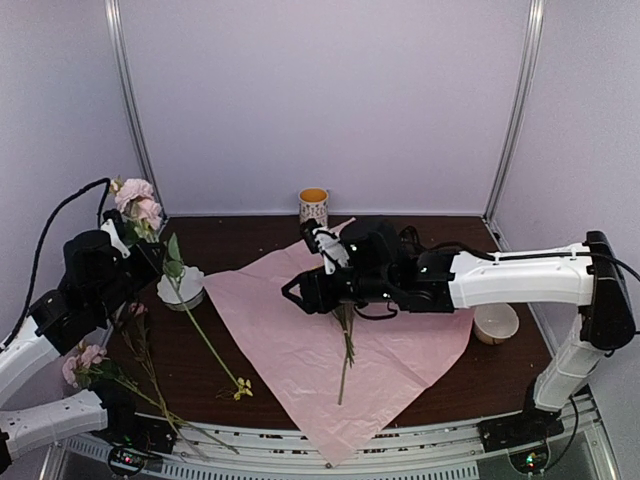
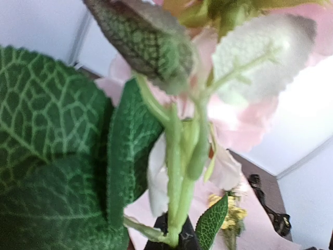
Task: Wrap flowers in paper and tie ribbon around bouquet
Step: Pass from the left arm to the right, then place the fake flower on the flattened wrapping paper, then pick up the fake flower from the corner of the board, then pass from the left arm to the right, then place the fake flower on the flattened wrapping paper, then pick up the fake flower from the corner of the board.
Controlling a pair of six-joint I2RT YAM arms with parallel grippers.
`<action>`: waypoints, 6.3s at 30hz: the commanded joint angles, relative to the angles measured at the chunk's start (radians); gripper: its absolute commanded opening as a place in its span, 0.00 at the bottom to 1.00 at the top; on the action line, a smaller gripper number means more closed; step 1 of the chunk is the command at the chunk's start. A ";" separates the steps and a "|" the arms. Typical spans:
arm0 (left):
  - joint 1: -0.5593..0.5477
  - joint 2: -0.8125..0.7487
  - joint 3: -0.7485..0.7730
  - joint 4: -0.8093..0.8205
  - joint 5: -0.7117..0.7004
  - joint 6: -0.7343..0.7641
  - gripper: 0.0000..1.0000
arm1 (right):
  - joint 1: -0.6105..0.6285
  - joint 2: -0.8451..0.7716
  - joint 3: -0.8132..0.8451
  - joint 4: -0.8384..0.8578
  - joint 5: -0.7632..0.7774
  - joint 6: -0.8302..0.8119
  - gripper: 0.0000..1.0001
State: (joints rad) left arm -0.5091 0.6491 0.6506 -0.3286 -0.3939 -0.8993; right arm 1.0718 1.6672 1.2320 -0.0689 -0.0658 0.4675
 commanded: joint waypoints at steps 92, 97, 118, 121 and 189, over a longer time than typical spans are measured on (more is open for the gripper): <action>0.200 0.191 0.322 -0.746 -0.163 -0.185 0.00 | -0.035 -0.156 -0.107 -0.100 0.216 -0.001 0.61; 0.124 0.061 0.310 -0.378 -0.056 -0.008 0.00 | -0.010 -0.133 -0.055 0.054 -0.143 -0.136 0.62; -0.254 0.277 0.284 0.419 0.409 0.159 0.00 | 0.050 0.175 0.323 0.122 -0.246 -0.073 0.46; -0.254 0.267 0.282 0.408 0.396 0.164 0.00 | 0.042 0.166 0.304 0.100 -0.150 -0.037 0.03; 0.446 0.478 -0.041 -0.691 0.304 -0.453 0.00 | -0.052 -0.108 -0.063 -0.303 0.373 0.069 0.47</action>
State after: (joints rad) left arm -0.0479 1.1927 0.5465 -0.9680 -0.0433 -1.3743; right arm 1.0149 1.5703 1.1343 -0.3508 0.2710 0.5541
